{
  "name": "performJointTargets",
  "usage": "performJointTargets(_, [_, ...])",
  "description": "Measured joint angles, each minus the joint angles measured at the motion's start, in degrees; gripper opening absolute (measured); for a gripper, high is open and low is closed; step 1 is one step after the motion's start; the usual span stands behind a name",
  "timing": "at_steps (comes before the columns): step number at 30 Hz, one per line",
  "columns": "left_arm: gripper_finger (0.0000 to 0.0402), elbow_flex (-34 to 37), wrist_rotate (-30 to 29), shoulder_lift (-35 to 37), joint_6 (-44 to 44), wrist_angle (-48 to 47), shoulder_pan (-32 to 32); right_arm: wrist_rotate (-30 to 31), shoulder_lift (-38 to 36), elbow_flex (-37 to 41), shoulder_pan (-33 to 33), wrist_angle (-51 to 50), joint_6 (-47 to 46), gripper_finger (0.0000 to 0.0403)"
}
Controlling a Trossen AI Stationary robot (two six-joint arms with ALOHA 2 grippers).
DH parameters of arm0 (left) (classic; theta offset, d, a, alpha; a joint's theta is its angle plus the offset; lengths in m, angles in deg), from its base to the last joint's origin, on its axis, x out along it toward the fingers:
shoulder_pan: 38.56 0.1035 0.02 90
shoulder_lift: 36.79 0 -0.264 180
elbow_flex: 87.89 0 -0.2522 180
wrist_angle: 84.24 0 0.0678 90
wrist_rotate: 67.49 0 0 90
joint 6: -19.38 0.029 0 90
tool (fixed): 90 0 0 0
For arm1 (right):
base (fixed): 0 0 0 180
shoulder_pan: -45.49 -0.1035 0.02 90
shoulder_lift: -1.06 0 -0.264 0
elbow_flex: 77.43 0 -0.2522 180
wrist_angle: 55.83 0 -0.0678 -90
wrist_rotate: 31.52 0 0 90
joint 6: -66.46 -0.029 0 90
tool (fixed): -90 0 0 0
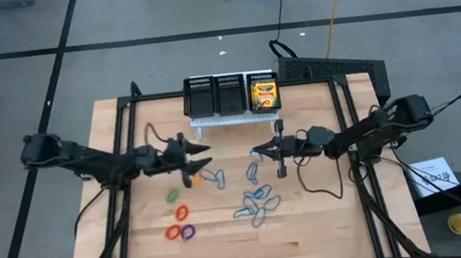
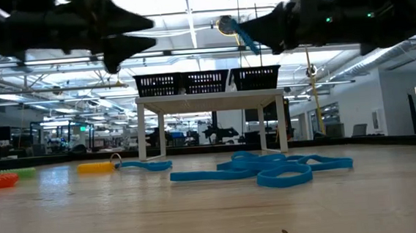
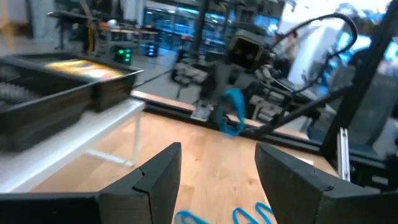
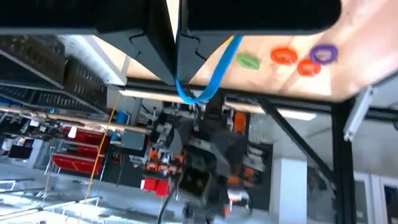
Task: Pick & Place Office Desk Supplies
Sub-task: Put the blue rubber band into the middle black bin
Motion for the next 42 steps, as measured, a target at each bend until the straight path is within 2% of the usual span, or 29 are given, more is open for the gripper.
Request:
performJointTargets(3, [0.0216,-4.5,1.2,-4.8,2.4,-0.2,0.0,0.0,2.3,-2.7,0.0,0.2,1.2,0.0000])
performJointTargets(9, [0.0216,-12.6,1.6,-12.7,3.1,-0.3,0.0,0.1,2.3,-5.2,0.0,0.4,3.6,0.0000])
performJointTargets(20, [0.0216,-21.7,4.7,-20.7,7.2,-0.5,-0.2,0.2,2.0,-5.3,0.0,4.1,5.4,0.0000])
performJointTargets(28, [0.0216,-25.4,3.7,-23.9,7.7,-0.6,-0.2,0.1,2.0,-5.3,0.0,3.9,5.4,0.0000])
performJointTargets(36, [0.0214,-25.5,3.8,-24.0,8.2,-0.6,-0.2,0.0,2.0,-5.3,0.0,3.9,5.0,0.0000])
performJointTargets(39, [0.0197,-25.5,3.3,-24.0,8.2,-0.7,-0.2,-0.1,2.0,-5.3,0.0,3.9,4.9,0.0000])
performJointTargets(42, [0.0159,-25.5,2.7,-24.0,8.3,-0.9,-0.2,-0.1,2.0,-5.3,0.0,3.8,4.9,0.0000])
